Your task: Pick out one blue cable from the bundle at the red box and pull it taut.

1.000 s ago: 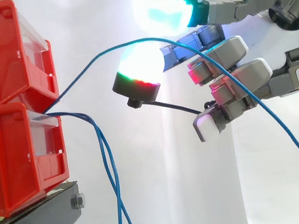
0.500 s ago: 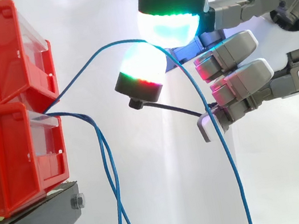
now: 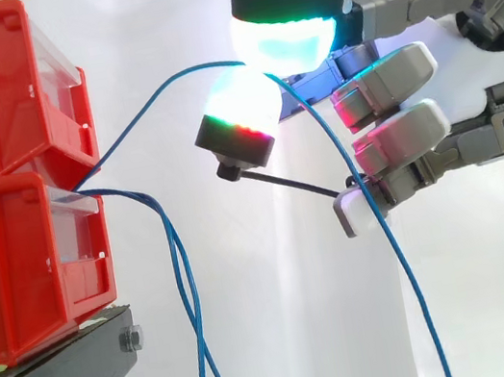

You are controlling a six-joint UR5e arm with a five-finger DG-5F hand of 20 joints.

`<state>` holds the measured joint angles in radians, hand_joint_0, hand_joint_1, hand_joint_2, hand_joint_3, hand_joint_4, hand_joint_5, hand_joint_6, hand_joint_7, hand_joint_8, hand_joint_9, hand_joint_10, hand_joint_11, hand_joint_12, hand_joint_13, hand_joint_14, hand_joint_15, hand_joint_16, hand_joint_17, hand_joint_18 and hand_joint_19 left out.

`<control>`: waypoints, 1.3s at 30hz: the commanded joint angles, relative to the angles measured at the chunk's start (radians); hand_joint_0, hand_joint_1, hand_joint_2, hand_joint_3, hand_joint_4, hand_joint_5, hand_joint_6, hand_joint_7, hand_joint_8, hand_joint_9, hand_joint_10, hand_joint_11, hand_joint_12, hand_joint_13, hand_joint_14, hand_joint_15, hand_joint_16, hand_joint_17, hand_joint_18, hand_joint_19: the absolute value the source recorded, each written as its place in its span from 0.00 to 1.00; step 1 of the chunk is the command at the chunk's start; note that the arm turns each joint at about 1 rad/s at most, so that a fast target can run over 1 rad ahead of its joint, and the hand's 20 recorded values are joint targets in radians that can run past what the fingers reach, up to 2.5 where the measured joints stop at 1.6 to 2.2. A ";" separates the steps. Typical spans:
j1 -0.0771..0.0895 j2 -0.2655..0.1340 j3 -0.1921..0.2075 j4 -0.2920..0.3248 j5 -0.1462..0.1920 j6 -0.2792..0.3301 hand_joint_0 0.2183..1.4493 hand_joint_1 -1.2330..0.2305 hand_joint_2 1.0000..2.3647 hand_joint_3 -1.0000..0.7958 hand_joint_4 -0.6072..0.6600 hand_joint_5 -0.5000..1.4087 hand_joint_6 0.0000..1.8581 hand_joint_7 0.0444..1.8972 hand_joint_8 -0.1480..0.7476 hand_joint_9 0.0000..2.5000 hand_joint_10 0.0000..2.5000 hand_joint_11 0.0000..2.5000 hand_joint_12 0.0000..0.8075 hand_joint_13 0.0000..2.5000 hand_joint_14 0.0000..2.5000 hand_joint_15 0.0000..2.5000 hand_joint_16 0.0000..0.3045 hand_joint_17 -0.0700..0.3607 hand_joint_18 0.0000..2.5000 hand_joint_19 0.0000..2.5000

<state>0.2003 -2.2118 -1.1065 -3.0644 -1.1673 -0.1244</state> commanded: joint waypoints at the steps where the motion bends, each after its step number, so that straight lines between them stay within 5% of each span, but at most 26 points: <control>1: 0.001 0.001 0.000 0.001 0.000 0.011 0.33 0.25 0.02 0.57 0.39 0.23 0.47 0.59 0.51 0.61 0.01 0.40 0.46 0.53 0.01 0.32 0.12 0.36 0.39 0.19; 10: 0.005 0.000 -0.026 0.006 -0.003 0.085 0.32 0.24 0.01 0.58 0.37 0.23 0.47 0.59 0.50 0.49 0.01 0.25 0.46 0.41 0.01 0.21 0.15 0.41 0.34 0.16; 15: 0.007 0.000 -0.070 0.076 -0.006 0.135 0.31 0.24 0.01 0.59 0.35 0.24 0.47 0.58 0.50 0.43 0.01 0.17 0.47 0.35 0.01 0.16 0.16 0.42 0.30 0.15; 23: 0.005 0.000 -0.072 0.095 -0.008 0.138 0.31 0.23 0.01 0.58 0.34 0.24 0.46 0.60 0.48 0.36 0.00 0.09 0.45 0.30 0.00 0.12 0.16 0.42 0.26 0.13; 34: 0.007 0.000 -0.072 0.095 -0.008 0.138 0.31 0.23 0.01 0.58 0.34 0.24 0.45 0.60 0.49 0.34 0.00 0.07 0.45 0.30 0.00 0.11 0.16 0.41 0.26 0.12; 39: 0.005 0.000 -0.125 0.113 -0.009 0.140 0.31 0.23 0.01 0.58 0.35 0.24 0.45 0.60 0.49 0.36 0.00 0.08 0.46 0.32 0.00 0.12 0.16 0.41 0.27 0.13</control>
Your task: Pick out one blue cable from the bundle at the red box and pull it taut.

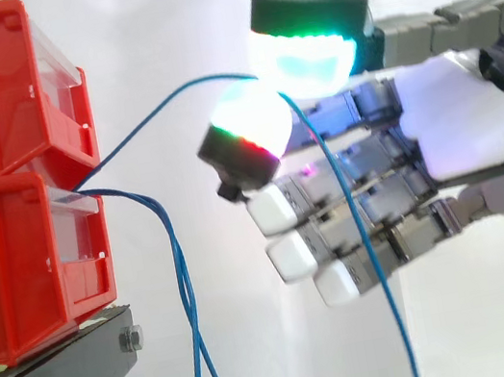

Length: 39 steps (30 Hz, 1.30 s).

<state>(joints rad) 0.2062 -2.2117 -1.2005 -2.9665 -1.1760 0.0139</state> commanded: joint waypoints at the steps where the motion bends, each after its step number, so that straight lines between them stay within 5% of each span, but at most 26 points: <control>1: -0.001 0.000 -0.036 0.024 -0.001 0.003 0.31 0.23 0.01 0.58 0.35 0.24 0.45 0.60 0.49 0.36 0.00 0.08 0.46 0.32 0.00 0.13 0.16 0.41 0.27 0.13; 4: -0.001 0.000 -0.062 0.093 -0.001 0.014 0.31 0.23 0.01 0.59 0.35 0.24 0.45 0.60 0.50 0.36 0.00 0.09 0.46 0.32 0.00 0.13 0.16 0.41 0.27 0.13; 13: 0.001 0.000 -0.062 0.103 -0.007 0.011 0.31 0.23 0.00 0.59 0.36 0.24 0.45 0.60 0.51 0.38 0.00 0.10 0.46 0.33 0.00 0.14 0.16 0.41 0.27 0.13; 24: 0.001 0.001 -0.063 -0.002 -0.010 0.015 0.31 0.23 0.00 0.59 0.37 0.24 0.45 0.60 0.51 0.39 0.00 0.12 0.47 0.34 0.00 0.15 0.16 0.41 0.28 0.13; 28: 0.001 0.006 -0.063 -0.051 -0.040 0.018 0.31 0.23 0.00 0.59 0.36 0.24 0.45 0.60 0.51 0.39 0.00 0.12 0.47 0.34 0.00 0.15 0.16 0.42 0.28 0.13; 39: -0.001 0.053 -0.063 -0.135 -0.050 0.018 0.31 0.23 0.00 0.59 0.37 0.24 0.45 0.61 0.51 0.40 0.00 0.13 0.47 0.35 0.00 0.15 0.16 0.42 0.28 0.13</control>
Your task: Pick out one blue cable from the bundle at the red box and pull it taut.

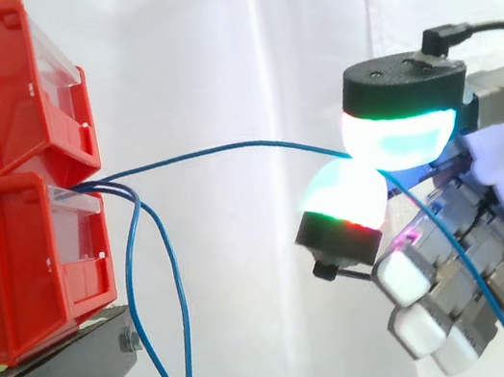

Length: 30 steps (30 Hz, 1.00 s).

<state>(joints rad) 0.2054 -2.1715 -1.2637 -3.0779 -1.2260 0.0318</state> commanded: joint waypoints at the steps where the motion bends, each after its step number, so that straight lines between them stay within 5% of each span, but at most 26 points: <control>1: 0.002 0.015 0.000 -0.035 0.000 0.000 0.31 0.23 0.00 0.59 0.37 0.24 0.45 0.61 0.51 0.40 0.00 0.13 0.47 0.35 0.00 0.15 0.16 0.42 0.28 0.13; 11: 0.000 0.033 0.000 -0.079 0.002 0.002 0.31 0.23 0.00 0.59 0.37 0.24 0.45 0.61 0.51 0.41 0.00 0.13 0.48 0.35 0.00 0.16 0.16 0.42 0.28 0.13; 21: 0.000 0.032 0.000 -0.004 0.000 -0.026 0.31 0.23 0.00 0.59 0.37 0.24 0.45 0.60 0.51 0.42 0.01 0.14 0.49 0.36 0.01 0.16 0.17 0.43 0.29 0.14; 30: 0.002 0.032 0.000 0.002 0.002 -0.026 0.31 0.23 0.01 0.59 0.37 0.24 0.45 0.60 0.51 0.42 0.00 0.15 0.50 0.37 0.01 0.17 0.17 0.43 0.31 0.14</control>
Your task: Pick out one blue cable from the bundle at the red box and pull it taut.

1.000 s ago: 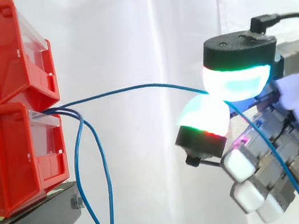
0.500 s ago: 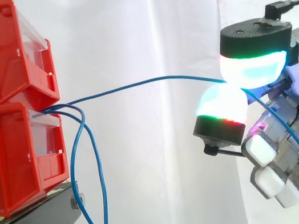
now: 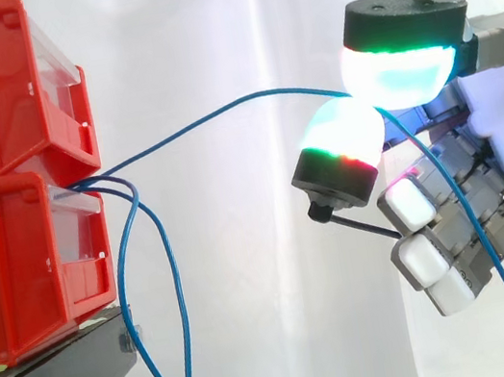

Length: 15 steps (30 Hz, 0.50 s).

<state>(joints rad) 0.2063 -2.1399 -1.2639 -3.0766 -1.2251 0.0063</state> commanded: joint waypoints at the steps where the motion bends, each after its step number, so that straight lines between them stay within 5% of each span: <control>1: 0.001 0.000 0.000 0.001 0.001 0.000 0.31 0.23 0.00 0.59 0.37 0.24 0.45 0.60 0.51 0.42 0.00 0.15 0.50 0.37 0.01 0.17 0.17 0.43 0.31 0.14; 15: 0.001 0.000 0.000 0.001 0.001 0.000 0.31 0.23 0.00 0.59 0.37 0.24 0.46 0.59 0.51 0.43 0.01 0.15 0.48 0.38 0.01 0.17 0.17 0.43 0.32 0.15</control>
<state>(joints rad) 0.2063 -2.1399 -1.2640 -3.0756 -1.2241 0.0059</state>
